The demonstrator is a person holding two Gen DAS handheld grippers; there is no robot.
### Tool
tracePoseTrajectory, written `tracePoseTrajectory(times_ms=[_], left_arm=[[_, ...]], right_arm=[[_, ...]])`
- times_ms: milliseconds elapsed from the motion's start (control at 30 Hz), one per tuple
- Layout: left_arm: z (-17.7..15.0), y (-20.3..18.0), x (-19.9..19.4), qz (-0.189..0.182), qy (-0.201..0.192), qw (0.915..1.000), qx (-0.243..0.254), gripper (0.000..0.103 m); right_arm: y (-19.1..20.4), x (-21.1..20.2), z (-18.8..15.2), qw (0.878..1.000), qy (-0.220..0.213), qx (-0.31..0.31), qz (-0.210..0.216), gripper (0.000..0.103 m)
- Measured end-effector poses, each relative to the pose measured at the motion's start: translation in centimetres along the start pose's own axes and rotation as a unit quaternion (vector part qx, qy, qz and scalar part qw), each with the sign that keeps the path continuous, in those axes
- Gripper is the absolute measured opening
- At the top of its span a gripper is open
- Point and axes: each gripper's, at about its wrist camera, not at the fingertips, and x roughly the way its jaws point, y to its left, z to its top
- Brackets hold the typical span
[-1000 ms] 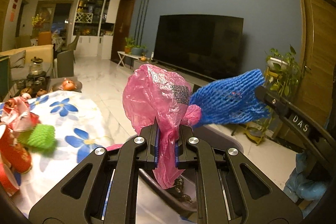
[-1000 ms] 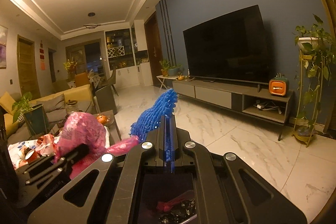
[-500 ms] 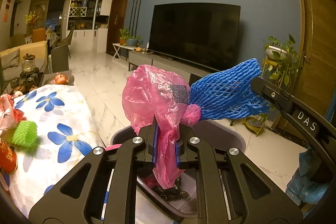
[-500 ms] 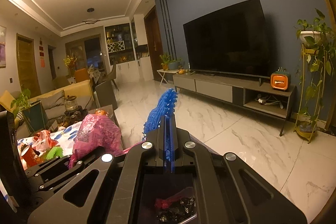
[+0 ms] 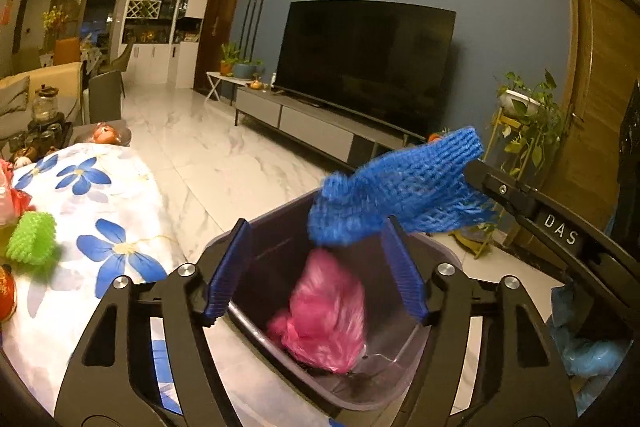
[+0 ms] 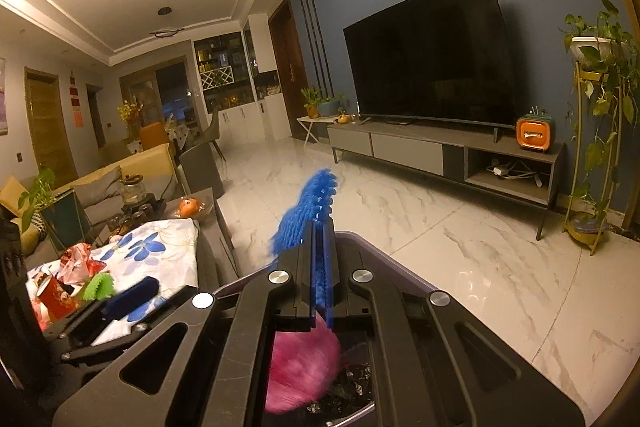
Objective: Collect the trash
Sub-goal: 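Open both tools over the grey bin to drop the pink bag and blue net, then move both open tools back toward the red cups on the table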
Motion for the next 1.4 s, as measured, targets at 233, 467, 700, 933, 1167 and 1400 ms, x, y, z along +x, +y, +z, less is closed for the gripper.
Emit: tracePoseTrajectory(times_ms=[233, 467, 700, 933, 1167, 1400], left_arm=[[0.3, 1.3, -1.9, 0.051, -0.02, 0.9983, -0.02, 0.082], [0.6, 2.5, -4.5, 0.109, -0.038, 0.993, -0.027, 0.087], [0.2, 4.4, -7.8, 0.147, -0.044, 0.9873, -0.041, 0.087], [-0.3, 5.9, -10.9, 0.168, -0.049, 0.983, -0.054, 0.087], [-1.3, 7.4, -14.7, 0.194, -0.062, 0.9771, -0.06, 0.087], [-3.5, 11.1, -19.5, 0.249, -0.072, 0.9623, -0.082, 0.087]], right_arm=[[0.1, -0.2, -0.1, 1.0, -0.002, 0.0, -0.006, 0.025], [0.9, -1.1, -0.3, 1.0, -0.01, -0.006, -0.008, 0.047], [2.6, -2.6, -1.0, 1.0, -0.018, -0.016, -0.002, 0.06], [4.1, -4.1, -1.4, 1.0, -0.021, -0.012, 0.008, 0.068], [6.3, -5.4, -2.1, 0.999, -0.021, -0.012, 0.027, 0.07], [9.6, -5.7, -3.3, 0.998, -0.006, -0.028, 0.062, 0.07]])
